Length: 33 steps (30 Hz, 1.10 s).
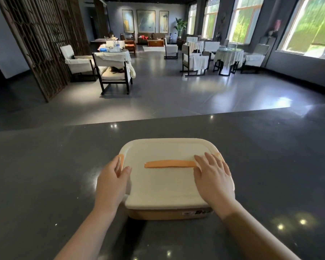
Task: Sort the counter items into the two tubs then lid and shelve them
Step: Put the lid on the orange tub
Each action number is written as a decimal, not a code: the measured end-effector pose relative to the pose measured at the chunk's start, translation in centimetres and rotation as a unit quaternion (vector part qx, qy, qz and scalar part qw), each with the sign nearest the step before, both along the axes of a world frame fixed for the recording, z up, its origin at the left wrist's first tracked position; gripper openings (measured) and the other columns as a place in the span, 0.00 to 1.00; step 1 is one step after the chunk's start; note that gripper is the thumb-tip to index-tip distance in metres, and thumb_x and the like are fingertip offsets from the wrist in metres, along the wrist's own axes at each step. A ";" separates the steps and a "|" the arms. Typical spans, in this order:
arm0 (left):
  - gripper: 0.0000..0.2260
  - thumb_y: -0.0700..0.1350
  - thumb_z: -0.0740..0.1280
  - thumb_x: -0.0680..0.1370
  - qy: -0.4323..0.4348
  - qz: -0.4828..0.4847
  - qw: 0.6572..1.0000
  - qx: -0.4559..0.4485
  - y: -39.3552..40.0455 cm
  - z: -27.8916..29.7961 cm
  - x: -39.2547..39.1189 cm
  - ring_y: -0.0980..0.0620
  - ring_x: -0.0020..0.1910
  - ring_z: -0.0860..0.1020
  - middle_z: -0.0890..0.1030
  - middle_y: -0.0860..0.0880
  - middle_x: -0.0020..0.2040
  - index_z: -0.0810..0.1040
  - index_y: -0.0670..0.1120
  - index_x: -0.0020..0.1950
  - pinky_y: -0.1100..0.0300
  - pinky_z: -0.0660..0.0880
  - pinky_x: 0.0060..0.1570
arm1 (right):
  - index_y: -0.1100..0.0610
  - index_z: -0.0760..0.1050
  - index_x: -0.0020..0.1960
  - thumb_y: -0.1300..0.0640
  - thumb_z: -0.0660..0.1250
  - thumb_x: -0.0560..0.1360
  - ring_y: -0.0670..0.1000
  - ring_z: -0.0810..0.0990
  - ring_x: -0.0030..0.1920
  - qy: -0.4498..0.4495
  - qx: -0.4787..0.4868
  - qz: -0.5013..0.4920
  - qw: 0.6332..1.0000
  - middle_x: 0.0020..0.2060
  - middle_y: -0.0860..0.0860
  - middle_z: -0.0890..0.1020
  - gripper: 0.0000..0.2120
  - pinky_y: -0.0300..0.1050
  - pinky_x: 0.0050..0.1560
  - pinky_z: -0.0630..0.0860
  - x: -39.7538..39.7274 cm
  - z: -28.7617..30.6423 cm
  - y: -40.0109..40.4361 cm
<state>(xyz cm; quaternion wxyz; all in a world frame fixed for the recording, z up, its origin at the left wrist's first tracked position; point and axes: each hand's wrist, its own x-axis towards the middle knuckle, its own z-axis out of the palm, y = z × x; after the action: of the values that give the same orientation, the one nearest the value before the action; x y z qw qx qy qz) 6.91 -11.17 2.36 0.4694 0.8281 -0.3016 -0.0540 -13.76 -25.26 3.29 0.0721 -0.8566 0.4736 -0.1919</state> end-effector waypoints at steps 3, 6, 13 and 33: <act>0.25 0.50 0.67 0.76 0.047 -0.017 0.998 -0.024 -0.1 -0.6 0.6 0.50 0.65 0.71 0.73 0.50 0.66 0.66 0.49 0.72 0.51 0.67 0.64 | 0.47 0.62 0.74 0.42 0.56 0.79 0.48 0.55 0.75 -0.040 0.030 -0.010 0.999 0.74 0.45 0.61 0.25 0.47 0.73 0.56 -1.0 -0.2 -1.4; 0.23 0.48 0.68 0.75 0.054 -0.026 0.998 -0.035 -0.4 -1.1 1.2 0.50 0.59 0.72 0.73 0.49 0.62 0.67 0.48 0.69 0.49 0.71 0.60 | 0.48 0.64 0.73 0.43 0.63 0.77 0.50 0.60 0.72 -0.118 0.088 -0.047 0.988 0.73 0.46 0.64 0.26 0.47 0.64 0.65 -2.1 -0.2 -2.9; 0.30 0.58 0.72 0.70 0.030 -0.075 0.996 0.030 -1.5 -0.7 2.5 0.52 0.49 0.70 0.70 0.54 0.52 0.66 0.48 0.65 0.55 0.67 0.45 | 0.51 0.65 0.71 0.44 0.70 0.73 0.46 0.70 0.47 -0.218 0.204 -0.117 0.947 0.59 0.51 0.70 0.31 0.40 0.50 0.66 -2.6 -0.2 -3.3; 0.30 0.55 0.76 0.66 0.022 -0.430 0.901 0.049 -11.5 0.0 -18.8 0.43 0.57 0.75 0.77 0.45 0.57 0.68 0.48 0.63 0.49 0.73 0.54 | 0.48 0.67 0.62 0.33 0.74 0.60 0.48 0.72 0.50 -0.248 0.118 -0.435 0.857 0.51 0.48 0.74 0.37 0.42 0.48 0.69 -28.2 -0.1 8.7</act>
<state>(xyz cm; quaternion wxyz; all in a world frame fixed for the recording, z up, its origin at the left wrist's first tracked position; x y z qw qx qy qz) -11.84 -22.70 2.34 0.3663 0.6383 -0.6148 -0.2836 -41.95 -16.60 3.22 0.1965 -0.4721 0.7838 -0.3523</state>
